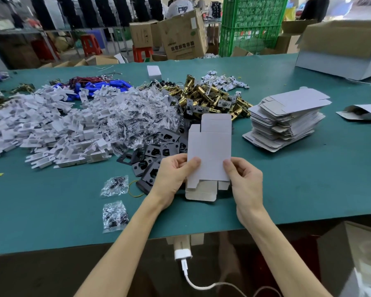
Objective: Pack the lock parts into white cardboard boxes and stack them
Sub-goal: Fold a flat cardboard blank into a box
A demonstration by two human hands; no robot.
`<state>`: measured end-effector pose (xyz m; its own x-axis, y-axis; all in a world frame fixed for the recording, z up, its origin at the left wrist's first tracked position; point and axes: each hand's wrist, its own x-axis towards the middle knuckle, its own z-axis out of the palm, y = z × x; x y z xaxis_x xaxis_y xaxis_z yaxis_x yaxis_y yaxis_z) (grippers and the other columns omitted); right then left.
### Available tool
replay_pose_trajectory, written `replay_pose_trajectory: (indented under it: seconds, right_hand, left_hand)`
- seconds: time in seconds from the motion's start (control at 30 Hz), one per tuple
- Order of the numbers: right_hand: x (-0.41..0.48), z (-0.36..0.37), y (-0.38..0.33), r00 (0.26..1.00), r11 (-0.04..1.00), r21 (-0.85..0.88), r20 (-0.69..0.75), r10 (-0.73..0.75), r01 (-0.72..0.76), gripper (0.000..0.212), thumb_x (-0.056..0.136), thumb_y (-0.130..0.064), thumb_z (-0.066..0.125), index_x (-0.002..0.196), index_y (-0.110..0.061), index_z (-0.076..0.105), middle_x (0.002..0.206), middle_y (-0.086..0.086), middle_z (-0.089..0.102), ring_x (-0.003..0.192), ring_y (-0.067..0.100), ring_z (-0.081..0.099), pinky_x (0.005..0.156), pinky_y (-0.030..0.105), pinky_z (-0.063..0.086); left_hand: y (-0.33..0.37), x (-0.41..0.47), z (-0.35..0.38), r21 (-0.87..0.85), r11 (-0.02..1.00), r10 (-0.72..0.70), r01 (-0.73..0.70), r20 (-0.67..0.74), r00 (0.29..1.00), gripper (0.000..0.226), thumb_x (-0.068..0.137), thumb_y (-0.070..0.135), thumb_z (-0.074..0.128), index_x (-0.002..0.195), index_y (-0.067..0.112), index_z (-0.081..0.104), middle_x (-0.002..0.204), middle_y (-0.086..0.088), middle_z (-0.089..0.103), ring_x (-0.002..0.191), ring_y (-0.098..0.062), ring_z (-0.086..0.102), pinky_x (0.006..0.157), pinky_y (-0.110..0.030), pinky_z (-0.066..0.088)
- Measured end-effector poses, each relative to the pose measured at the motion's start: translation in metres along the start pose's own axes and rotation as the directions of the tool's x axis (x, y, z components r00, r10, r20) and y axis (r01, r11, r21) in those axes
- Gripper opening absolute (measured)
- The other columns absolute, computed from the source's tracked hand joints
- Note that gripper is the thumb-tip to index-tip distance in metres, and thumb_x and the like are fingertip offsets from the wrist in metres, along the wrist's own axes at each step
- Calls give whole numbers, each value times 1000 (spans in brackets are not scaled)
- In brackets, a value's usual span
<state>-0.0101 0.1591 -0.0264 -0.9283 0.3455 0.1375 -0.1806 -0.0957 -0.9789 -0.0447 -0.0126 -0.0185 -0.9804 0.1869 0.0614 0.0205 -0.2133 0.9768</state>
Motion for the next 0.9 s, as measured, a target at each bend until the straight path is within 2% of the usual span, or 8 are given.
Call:
replay_pose_trajectory:
  seconds: [0.17,0.37,0.5,0.57,0.63,0.77,0.83,0.9]
  right_hand:
    - [0,-3,0,994,996,93,-111,18,-7,12,97,-12,68,87,-15,74,84,-4,76,80,8,68,73,21,54]
    - [-3,0,-9,999,987,161,43,18,-24,10,98,-21,68,105,-18,74,97,-1,78,87,7,70,73,20,55]
    - [-6,2,-13,989,987,158,147,-18,-5,40,92,-27,72,131,-34,64,105,1,76,94,12,72,77,24,57]
    - [-7,5,-14,976,992,128,216,-40,12,51,89,-32,74,137,-39,59,108,0,75,94,12,73,76,22,57]
    - [-8,6,-15,969,994,104,241,-43,19,57,89,-36,73,143,-39,55,106,0,75,90,10,71,74,21,55]
    - [-7,3,-12,971,997,73,236,-28,11,60,89,-35,74,145,-37,54,90,1,73,82,9,66,74,24,54]
    - [-6,2,-10,972,998,62,235,-27,13,57,92,-28,73,145,-37,54,87,1,71,79,9,65,74,23,53]
    - [-5,2,-9,973,997,71,229,-21,5,54,96,-21,71,145,-34,54,82,1,68,75,6,63,68,19,52]
  left_hand:
    - [0,-1,5,72,997,-9,4,71,997,32,83,29,78,110,12,76,104,-10,80,89,-17,76,74,-28,63]
    - [2,-1,2,10,1000,24,-24,2,1000,37,88,27,74,119,8,70,108,-12,79,94,-19,77,77,-28,61]
    - [4,-1,3,32,997,70,-71,25,997,53,94,28,72,142,12,56,124,-2,76,114,-18,72,88,-25,57]
    - [4,-1,3,31,997,64,-66,44,997,51,97,27,69,144,11,57,129,-1,74,119,-20,70,91,-27,58]
    - [5,-2,3,54,998,38,-41,42,998,42,99,29,64,137,10,64,125,-5,75,114,-23,72,91,-32,59]
    - [2,-2,3,112,994,9,-6,-25,1000,27,106,33,57,104,12,73,97,0,78,82,-12,70,68,-26,53]
    - [3,-2,3,82,997,15,-14,-13,1000,26,102,35,61,114,14,72,105,0,79,88,-12,72,72,-24,55]
    - [4,0,2,43,998,44,-45,12,999,42,99,33,61,138,18,63,121,0,76,105,-15,73,84,-26,57]
